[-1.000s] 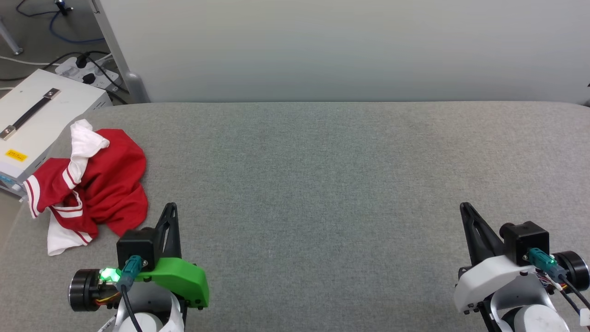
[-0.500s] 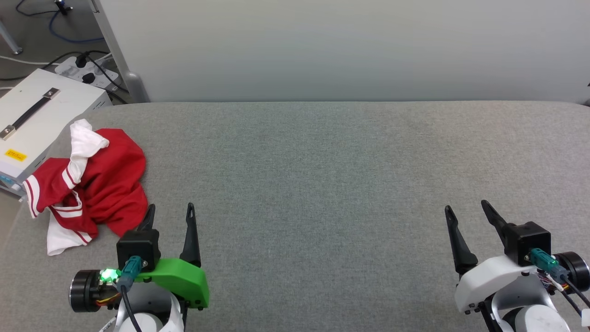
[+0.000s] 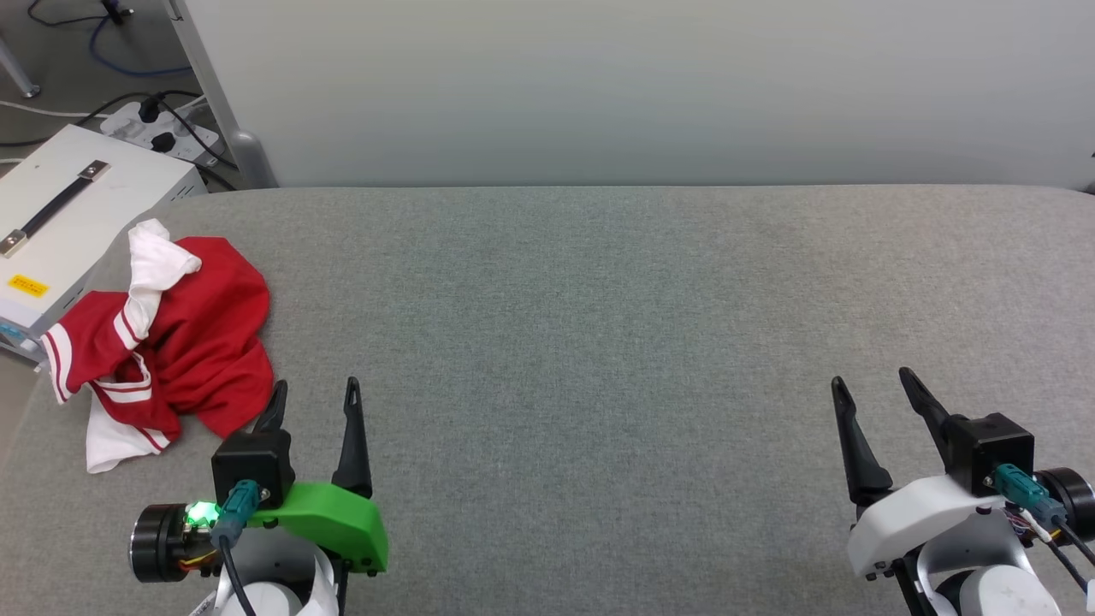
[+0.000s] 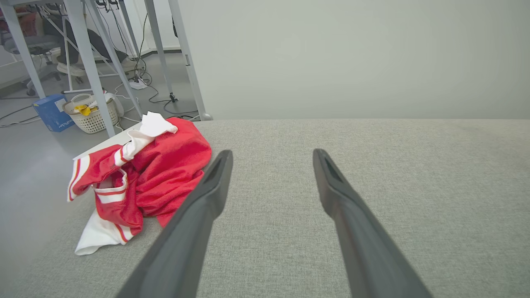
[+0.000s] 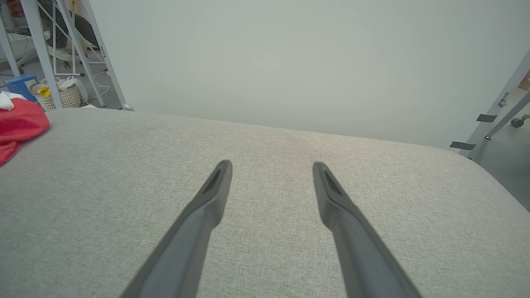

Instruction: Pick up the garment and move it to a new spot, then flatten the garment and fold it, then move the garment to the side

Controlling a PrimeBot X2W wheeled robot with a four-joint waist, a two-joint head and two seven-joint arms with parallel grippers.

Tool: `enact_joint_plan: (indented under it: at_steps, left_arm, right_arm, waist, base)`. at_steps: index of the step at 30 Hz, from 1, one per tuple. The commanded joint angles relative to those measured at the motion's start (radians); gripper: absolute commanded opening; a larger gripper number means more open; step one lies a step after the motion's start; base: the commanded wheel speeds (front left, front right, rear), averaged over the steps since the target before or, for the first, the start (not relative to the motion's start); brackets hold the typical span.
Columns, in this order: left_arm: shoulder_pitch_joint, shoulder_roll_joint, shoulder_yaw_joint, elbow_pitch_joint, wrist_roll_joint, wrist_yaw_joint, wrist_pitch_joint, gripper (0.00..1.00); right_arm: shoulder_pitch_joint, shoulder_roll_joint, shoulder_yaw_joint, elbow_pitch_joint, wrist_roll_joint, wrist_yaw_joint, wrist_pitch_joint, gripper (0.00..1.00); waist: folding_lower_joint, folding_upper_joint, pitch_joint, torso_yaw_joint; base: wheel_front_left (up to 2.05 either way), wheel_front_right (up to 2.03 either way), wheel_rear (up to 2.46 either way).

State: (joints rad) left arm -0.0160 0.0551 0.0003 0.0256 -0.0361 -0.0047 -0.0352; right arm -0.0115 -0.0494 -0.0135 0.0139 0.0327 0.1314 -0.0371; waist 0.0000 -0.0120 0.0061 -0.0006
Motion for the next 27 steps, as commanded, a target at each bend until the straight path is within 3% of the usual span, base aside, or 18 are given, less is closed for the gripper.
enact_joint_plan:
  at_steps: [1,27]
  left_arm:
    - [0.001,-0.001,0.003,0.007,-0.011,-0.003,-0.010,1.00]
    - [0.003,-0.002,-0.001,0.023,-0.049,-0.022,-0.064,1.00]
  right_arm:
    - [-0.013,0.000,-0.004,0.003,0.010,0.000,-0.011,1.00]
    - [-0.028,-0.001,-0.011,-0.012,0.026,0.000,-0.064,1.00]
  waist:
    - [0.0000,0.0021,0.000,0.000]
    - [0.0000,0.0046,0.010,0.003]
  base:
    - [0.00,0.00,0.00]
    - [0.00,0.00,0.00]
